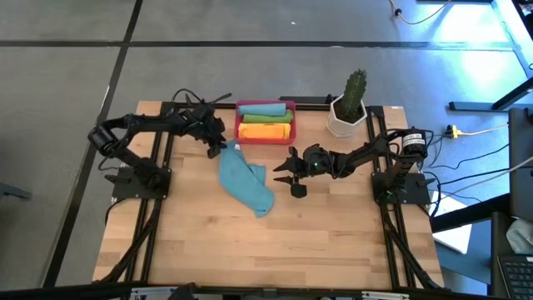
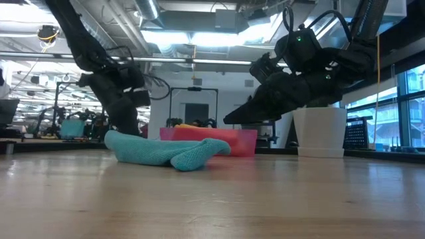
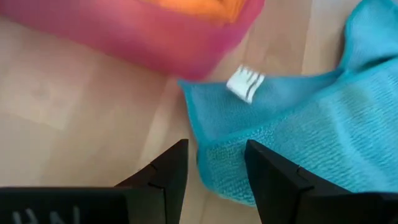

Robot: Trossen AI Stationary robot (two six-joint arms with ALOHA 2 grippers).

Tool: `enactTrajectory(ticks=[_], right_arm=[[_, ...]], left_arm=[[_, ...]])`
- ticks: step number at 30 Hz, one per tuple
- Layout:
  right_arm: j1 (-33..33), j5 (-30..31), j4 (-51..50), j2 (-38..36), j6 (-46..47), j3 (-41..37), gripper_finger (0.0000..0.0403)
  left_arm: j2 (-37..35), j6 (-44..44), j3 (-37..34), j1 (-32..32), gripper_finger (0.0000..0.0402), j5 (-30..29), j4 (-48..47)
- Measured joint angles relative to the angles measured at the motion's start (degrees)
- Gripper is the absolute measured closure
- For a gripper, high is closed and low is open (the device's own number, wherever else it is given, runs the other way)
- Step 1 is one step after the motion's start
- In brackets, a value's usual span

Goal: Roll microfiber towels into tight, uniform cylinder then place into a basket
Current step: Roll the blue towel

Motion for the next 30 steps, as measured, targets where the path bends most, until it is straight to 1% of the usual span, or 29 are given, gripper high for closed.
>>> enactTrajectory(ticks=[3, 5, 11, 16, 24, 30], right_arm=[[0.00, 0.00, 0.00, 0.00, 0.00, 0.00, 0.0240], [0.00, 0.00, 0.00, 0.00, 0.00, 0.00, 0.0240], [0.00, 0.00, -0.05, 0.00, 0.00, 0.02, 0.0240], [0.00, 0.00, -0.80, -0.02, 0.00, 0.02, 0.0240], [0.00, 0.00, -1.20, -0.02, 0.00, 0.02, 0.0240], [0.00, 0.00, -1.18, -0.02, 0.02, 0.02, 0.0240]], left_arm=[[3.37, -0.27, 0.00, -0.02, 0.0253, 0.10, 0.53], [4.47, -1.02, 0.00, 0.06, 0.0253, 1.36, 1.45], [4.34, -1.06, 0.07, -0.01, 0.0262, 2.24, 1.44], [2.89, -0.15, 0.00, -0.15, 0.0297, 2.72, 1.14], [-1.34, -0.01, 0.00, -1.60, 0.0392, 2.12, 1.02], [-6.60, 0.00, 0.00, -3.65, 0.0400, -1.21, -0.99]])
